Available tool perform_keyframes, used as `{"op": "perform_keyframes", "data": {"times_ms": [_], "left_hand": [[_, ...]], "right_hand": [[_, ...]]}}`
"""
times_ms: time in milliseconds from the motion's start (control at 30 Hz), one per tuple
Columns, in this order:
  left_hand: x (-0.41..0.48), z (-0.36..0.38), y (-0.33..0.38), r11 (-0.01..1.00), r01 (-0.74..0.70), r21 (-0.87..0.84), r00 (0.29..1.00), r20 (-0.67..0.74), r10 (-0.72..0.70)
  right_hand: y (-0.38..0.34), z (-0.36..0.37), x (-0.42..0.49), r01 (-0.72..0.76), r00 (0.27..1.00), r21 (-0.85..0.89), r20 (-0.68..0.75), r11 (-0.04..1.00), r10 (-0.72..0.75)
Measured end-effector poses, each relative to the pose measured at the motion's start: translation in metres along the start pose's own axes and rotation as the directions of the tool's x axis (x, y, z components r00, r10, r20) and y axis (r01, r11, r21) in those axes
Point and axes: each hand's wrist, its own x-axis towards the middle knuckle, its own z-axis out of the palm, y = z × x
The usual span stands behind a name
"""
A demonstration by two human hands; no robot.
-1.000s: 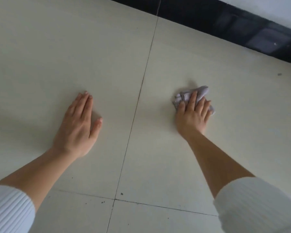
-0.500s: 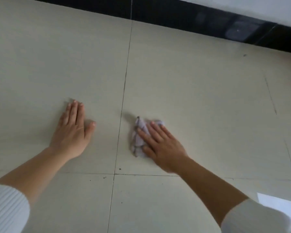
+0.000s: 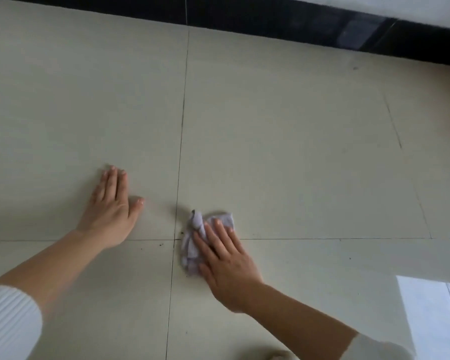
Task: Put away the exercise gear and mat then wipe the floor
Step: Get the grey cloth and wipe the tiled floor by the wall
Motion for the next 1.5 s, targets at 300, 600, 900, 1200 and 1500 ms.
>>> {"op": "perform_keyframes", "data": {"times_ms": [300, 600, 900, 1200, 1500], "left_hand": [[-0.018, -0.007, -0.004, 0.999, -0.032, 0.010, 0.997, 0.070, 0.031], [-0.022, -0.009, -0.003, 1.000, -0.003, 0.004, 0.994, 0.106, 0.002], [-0.031, -0.014, -0.005, 0.999, -0.003, -0.040, 0.994, 0.112, 0.008], [-0.055, -0.022, -0.041, 0.993, 0.102, 0.065, 0.976, 0.185, -0.112], [-0.092, -0.028, -0.076, 0.987, 0.021, 0.159, 0.951, 0.301, -0.069]], "right_hand": [[0.155, -0.028, -0.007, -0.412, 0.911, -0.035, -0.048, 0.911, 0.410], [0.029, 0.013, -0.056, -0.176, 0.984, -0.019, -0.001, 0.984, 0.177], [0.099, -0.013, -0.006, 0.051, 0.997, -0.169, 0.073, 0.984, -0.039], [0.009, -0.018, 0.078, -0.250, 0.968, 0.123, 0.056, 0.960, 0.245], [-0.057, 0.014, 0.038, 0.612, 0.787, -0.102, 0.183, 0.784, -0.590]]}}
